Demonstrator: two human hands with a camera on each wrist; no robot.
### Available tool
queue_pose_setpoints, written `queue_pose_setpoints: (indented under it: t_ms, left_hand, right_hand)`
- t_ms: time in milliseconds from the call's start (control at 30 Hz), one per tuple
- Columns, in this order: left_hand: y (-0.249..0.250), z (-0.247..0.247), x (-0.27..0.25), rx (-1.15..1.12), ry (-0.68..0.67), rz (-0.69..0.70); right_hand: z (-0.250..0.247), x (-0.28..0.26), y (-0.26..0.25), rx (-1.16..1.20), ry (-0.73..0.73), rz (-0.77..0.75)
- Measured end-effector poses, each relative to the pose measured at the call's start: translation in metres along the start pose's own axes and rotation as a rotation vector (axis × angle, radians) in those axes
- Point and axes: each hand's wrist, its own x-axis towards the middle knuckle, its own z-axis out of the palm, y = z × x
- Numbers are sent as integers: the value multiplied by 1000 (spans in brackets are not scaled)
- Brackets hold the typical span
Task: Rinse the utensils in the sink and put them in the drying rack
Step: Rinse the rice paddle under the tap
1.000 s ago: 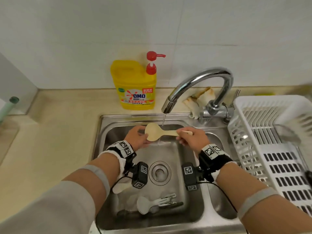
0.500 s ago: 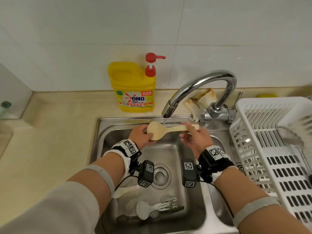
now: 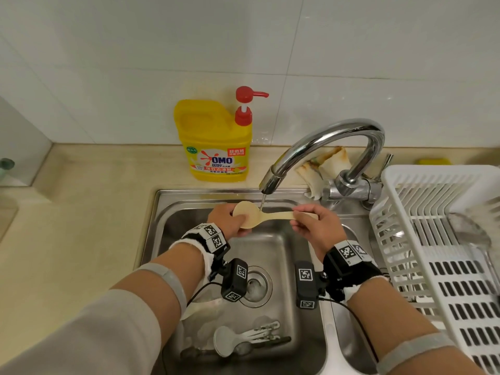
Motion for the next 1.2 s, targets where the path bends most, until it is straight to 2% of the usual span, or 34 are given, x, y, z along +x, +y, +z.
queue_pose_setpoints:
  t_ms: [200,333,500,633,767,933,1000,1200]
  left_hand:
    - [14,7,-7,-229,-62,-81]
    - [14,9,-11,-176,-76,-35]
    - [13,7,-18,-92,-135,0]
    - [9,4,-18,-13,-34,-23]
    - [10,5,-20,-52,-24,-43]
    - [-12,-3,-5,5,-9,57]
    - [3,-10,-23,36,11,91]
    - [-7,-30,-31,-43,136,61]
  right_hand:
    - [-3,-2,-2,37,20,-33]
    - [-7,0,-3,105,53,-41]
    - [-4,-4,-3,256,26,-24]
    - [-1,-6,-3,248,7,-34]
    - [2,-5,1,244,8,-28]
    - [9,-1,7,210,19,-8]
    - [14,1,10,178,25,-10]
    - [35,13,21,37,8,1]
